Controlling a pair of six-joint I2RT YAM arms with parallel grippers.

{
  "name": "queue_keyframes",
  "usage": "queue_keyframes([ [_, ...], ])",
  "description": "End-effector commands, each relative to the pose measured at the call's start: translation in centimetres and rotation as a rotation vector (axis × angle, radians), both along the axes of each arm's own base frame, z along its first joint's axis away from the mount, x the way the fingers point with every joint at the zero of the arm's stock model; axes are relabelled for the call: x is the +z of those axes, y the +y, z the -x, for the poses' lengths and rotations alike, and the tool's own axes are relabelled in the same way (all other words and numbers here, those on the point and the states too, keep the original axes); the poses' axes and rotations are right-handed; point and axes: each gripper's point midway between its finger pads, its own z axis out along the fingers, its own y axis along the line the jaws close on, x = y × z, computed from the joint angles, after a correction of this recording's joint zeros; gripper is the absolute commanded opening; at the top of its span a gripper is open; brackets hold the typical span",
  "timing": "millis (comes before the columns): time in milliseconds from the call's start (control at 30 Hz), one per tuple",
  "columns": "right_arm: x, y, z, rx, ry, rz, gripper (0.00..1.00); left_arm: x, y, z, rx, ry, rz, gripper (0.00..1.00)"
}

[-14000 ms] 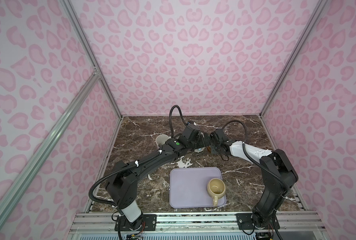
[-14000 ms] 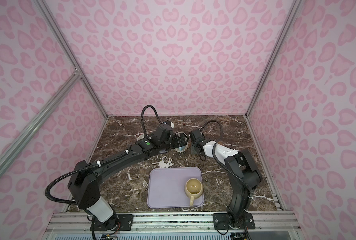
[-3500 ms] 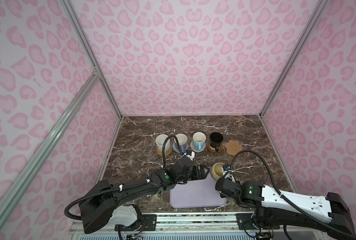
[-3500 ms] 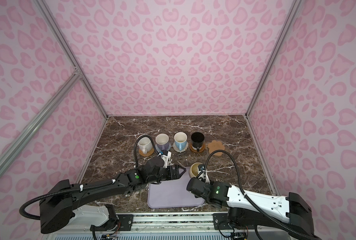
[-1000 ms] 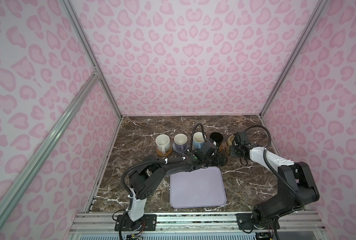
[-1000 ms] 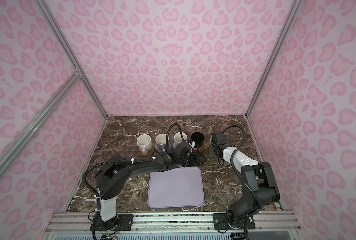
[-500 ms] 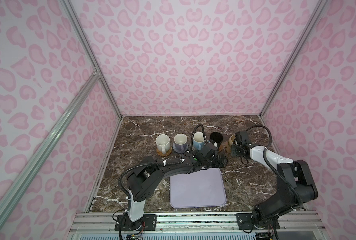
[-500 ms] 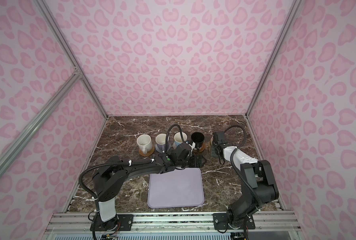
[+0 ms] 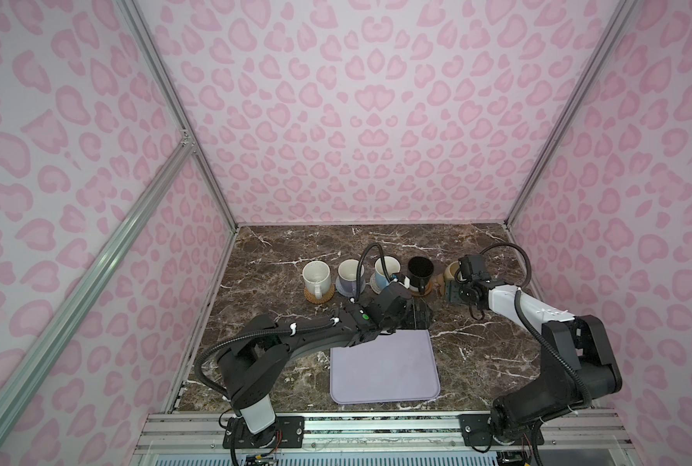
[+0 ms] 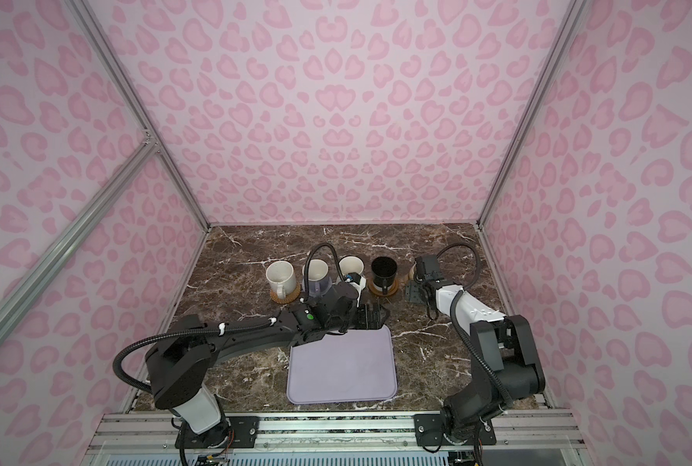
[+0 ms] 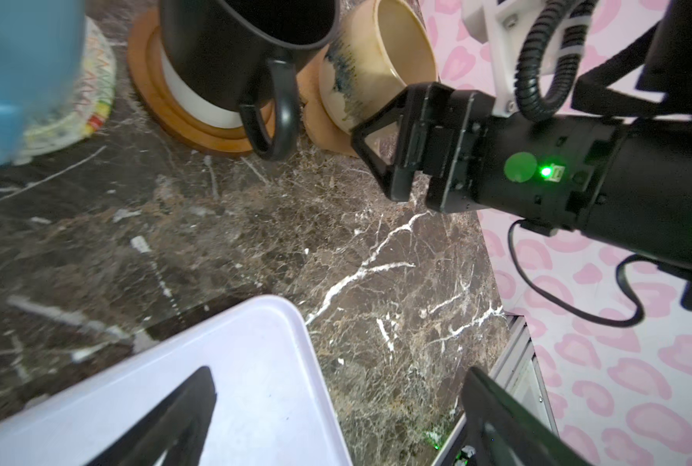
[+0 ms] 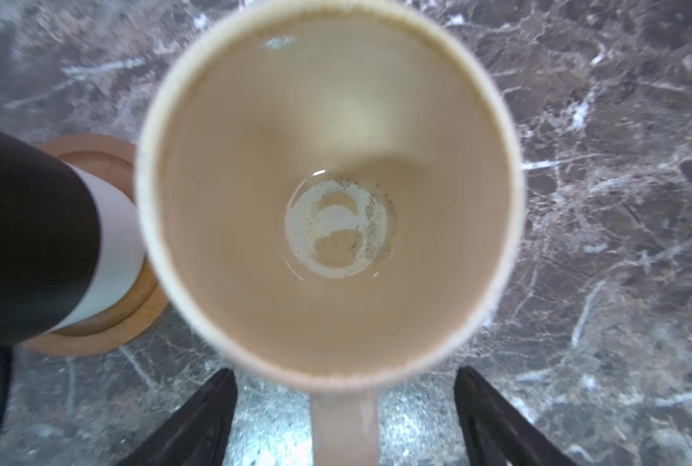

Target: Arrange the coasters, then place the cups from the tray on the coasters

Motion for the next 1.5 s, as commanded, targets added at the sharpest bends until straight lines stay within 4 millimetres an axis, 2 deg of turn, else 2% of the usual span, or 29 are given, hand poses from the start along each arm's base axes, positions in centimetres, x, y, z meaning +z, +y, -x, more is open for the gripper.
queue_keyframes([
  [0,0.8,0.0,0.5,-0.004,-0.024,-0.01,0.98,0.8,2.9,-0.5,0.08,-0.071,-0.046,0.97],
  [233,3.6,-0.4,1.9,-0.023,-0.107,-0.02,0.98,4.2,9.1,-0.1,0.186,-0.219,-0.106,0.97],
  [367,6.0,-0.6,2.9,-0.025,-0.171,-0.015,0.98,6.0,14.2,0.0,0.278,-0.29,-0.117,0.97],
  [500,8.4,0.1,4.2,0.028,-0.251,-0.048,0.98,7.6,19.8,-0.4,0.387,-0.375,-0.17,0.97],
  [600,9.7,0.5,4.5,0.047,-0.337,-0.081,0.98,9.4,24.6,-0.9,0.536,-0.461,-0.253,0.96],
  [633,10.0,0.5,4.5,0.042,-0.371,-0.087,0.98,10.0,25.8,-1.1,0.564,-0.509,-0.29,0.96],
  [733,10.6,0.5,4.2,0.044,-0.445,-0.093,0.97,11.6,27.6,-1.7,0.587,-0.647,-0.365,0.96],
  [767,10.7,0.2,4.0,0.03,-0.455,-0.08,0.96,11.9,28.3,-1.9,0.613,-0.691,-0.391,0.97],
  [867,10.1,-1.6,3.5,-0.036,-0.462,0.002,0.92,12.4,32.1,-2.3,0.762,-0.768,-0.515,1.0],
  [967,9.3,-2.6,3.2,-0.023,-0.47,0.089,0.91,11.9,35.1,-2.8,0.84,-0.779,-0.569,0.97],
  [1133,8.7,-3.3,3.3,-0.013,-0.601,0.138,0.9,10.2,38.9,-3.6,0.955,-0.746,-0.646,0.95],
  [1267,8.0,-4.6,3.2,-0.029,-0.644,0.206,0.93,8.9,41.0,-4.6,1.011,-0.725,-0.679,0.95],
  [1367,7.1,-6.0,3.1,-0.064,-0.648,0.225,0.94,6.3,42.8,-5.6,1.04,-0.658,-0.658,0.96],
  [1467,7.0,-6.4,3.3,-0.087,-0.723,0.194,0.94,5.1,43.5,-6.0,1.018,-0.692,-0.606,0.95],
])
